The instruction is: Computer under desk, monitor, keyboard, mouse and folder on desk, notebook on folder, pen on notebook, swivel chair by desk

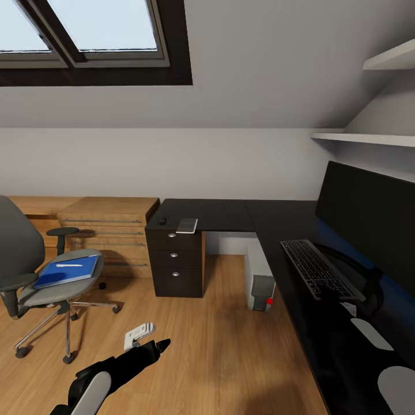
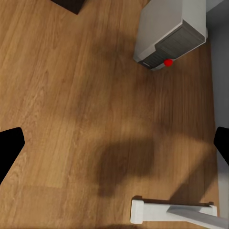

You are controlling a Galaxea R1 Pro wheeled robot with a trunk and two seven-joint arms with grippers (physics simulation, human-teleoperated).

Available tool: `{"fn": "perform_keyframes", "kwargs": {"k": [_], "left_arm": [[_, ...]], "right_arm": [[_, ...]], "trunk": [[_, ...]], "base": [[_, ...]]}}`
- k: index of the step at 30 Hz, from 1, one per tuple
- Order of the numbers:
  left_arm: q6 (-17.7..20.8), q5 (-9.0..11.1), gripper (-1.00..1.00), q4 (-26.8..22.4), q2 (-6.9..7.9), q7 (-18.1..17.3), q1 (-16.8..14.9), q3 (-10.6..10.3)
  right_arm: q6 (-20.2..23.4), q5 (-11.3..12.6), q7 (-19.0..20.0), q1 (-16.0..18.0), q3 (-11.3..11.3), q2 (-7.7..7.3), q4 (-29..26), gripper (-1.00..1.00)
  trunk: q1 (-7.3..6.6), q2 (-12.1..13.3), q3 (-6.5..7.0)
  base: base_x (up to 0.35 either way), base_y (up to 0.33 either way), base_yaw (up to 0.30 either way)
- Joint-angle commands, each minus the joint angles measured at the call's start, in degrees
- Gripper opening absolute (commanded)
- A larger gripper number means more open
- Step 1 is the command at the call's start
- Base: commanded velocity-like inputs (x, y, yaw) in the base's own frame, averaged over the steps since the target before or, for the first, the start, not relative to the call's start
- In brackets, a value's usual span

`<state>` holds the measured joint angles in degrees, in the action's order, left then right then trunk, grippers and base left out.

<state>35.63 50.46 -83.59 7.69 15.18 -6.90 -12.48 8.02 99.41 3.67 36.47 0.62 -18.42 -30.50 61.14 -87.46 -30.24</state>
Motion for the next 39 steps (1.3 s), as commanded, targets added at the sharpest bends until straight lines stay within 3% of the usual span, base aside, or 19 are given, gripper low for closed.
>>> {"fn": "perform_keyframes", "kwargs": {"k": [1,11,12,30,39], "left_arm": [[0.06,0.6,1.0,-0.08,0.05,0.56,-0.04,-0.09],[0.06,0.55,1.0,-0.08,0.05,0.56,-0.04,-0.11],[0.06,0.54,1.0,-0.08,0.05,0.56,-0.04,-0.12],[0.12,0.6,1.0,-0.08,0.05,0.47,-0.04,-0.18],[0.22,0.6,1.0,-0.08,0.13,0.47,-0.04,-0.18]], "right_arm": [[0.15,0.15,-4.11,0.01,0.08,-0.04,0.27,-1.0],[0.15,0.09,-4.11,0.01,0.08,-0.04,0.28,-1.0],[0.15,0.09,-4.11,0.01,0.08,-0.04,0.28,1.0],[0.15,0.16,-4.11,0.01,0.1,-0.04,0.28,1.0],[0.15,0.17,-4.11,0.01,0.16,0.04,0.28,1.0]], "trunk": [[0.0,-0.03,-0.07],[0.0,-0.03,-0.07],[0.0,-0.03,-0.07],[0.0,-0.03,-0.07],[0.0,-0.03,-0.07]], "base": [[0.0,0.0,0.0],[-0.013,-0.009,0.0],[-0.156,-0.113,0.0],[-0.259,-0.188,0.0],[-0.053,-0.04,0.0]]}}
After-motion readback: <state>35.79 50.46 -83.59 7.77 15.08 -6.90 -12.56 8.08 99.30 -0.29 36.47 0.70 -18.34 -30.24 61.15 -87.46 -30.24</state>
